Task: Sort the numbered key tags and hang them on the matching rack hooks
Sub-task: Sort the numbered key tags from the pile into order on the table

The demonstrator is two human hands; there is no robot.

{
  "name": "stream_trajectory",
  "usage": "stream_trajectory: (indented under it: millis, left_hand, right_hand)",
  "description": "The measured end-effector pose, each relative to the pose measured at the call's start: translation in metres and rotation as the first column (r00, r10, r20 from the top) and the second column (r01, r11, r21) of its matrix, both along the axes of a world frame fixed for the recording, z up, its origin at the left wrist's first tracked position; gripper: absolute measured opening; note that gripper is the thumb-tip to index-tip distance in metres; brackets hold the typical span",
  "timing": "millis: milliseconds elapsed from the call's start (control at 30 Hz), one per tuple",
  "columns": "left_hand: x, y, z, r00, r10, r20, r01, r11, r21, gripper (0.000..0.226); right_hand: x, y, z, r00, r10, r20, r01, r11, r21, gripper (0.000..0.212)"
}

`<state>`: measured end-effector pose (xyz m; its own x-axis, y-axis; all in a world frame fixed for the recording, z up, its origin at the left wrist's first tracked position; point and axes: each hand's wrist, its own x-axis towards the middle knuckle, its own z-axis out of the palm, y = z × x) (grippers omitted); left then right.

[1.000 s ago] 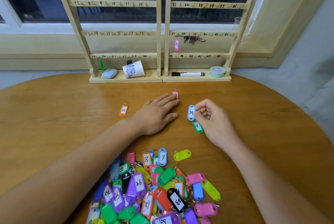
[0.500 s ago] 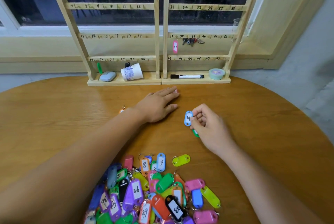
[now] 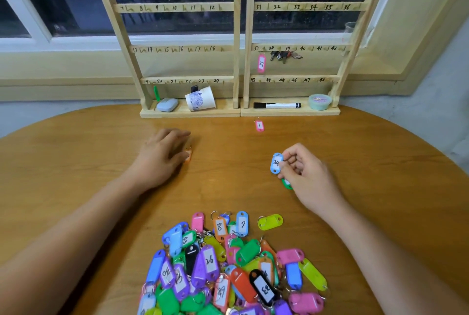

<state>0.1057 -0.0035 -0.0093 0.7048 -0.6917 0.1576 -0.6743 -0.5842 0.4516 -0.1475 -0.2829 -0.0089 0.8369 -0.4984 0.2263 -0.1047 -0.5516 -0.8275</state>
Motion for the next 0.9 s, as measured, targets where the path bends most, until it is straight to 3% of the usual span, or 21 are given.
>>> stream_trajectory:
  millis: [133, 267, 467, 600, 733, 900]
  left_hand:
    - [0.007, -0.009, -0.002, 0.998, 0.057, -0.003, -0.057, 0.998, -0.02, 0.05]
    - [0.01, -0.02, 0.0, 0.995, 0.094, -0.025, -0.095, 0.995, -0.026, 0.049]
    - [-0.003, -0.01, 0.001, 0.994, 0.098, -0.04, -0.104, 0.971, -0.216, 0.033]
    - [-0.032, -0.007, 0.01, 0.997, 0.064, -0.031, -0.07, 0.956, -0.286, 0.026]
    - [-0.078, -0.017, 0.024, 0.991, -0.039, -0.124, -0.013, 0.92, -0.392, 0.022]
    - [-0.115, -0.036, 0.025, 0.945, -0.197, -0.263, 0.087, 0.921, -0.38, 0.024]
  right_hand:
    - [0.003, -0.004, 0.0, 1.0, 0.0, -0.016, 0.0, 1.0, 0.022, 0.019]
    - [0.018, -0.009, 0.004, 1.0, -0.009, 0.012, 0.007, 0.987, 0.159, 0.012]
    - [0.03, -0.019, 0.009, 1.0, -0.012, 0.008, 0.01, 0.982, 0.19, 0.004]
    - [0.027, -0.013, 0.019, 0.991, -0.053, 0.124, 0.018, 0.963, 0.268, 0.012]
    - [0.017, 0.011, 0.026, 0.993, 0.091, 0.079, -0.114, 0.927, 0.358, 0.013]
    - [0.019, 0.041, 0.014, 0.971, 0.237, -0.035, -0.214, 0.922, 0.321, 0.012]
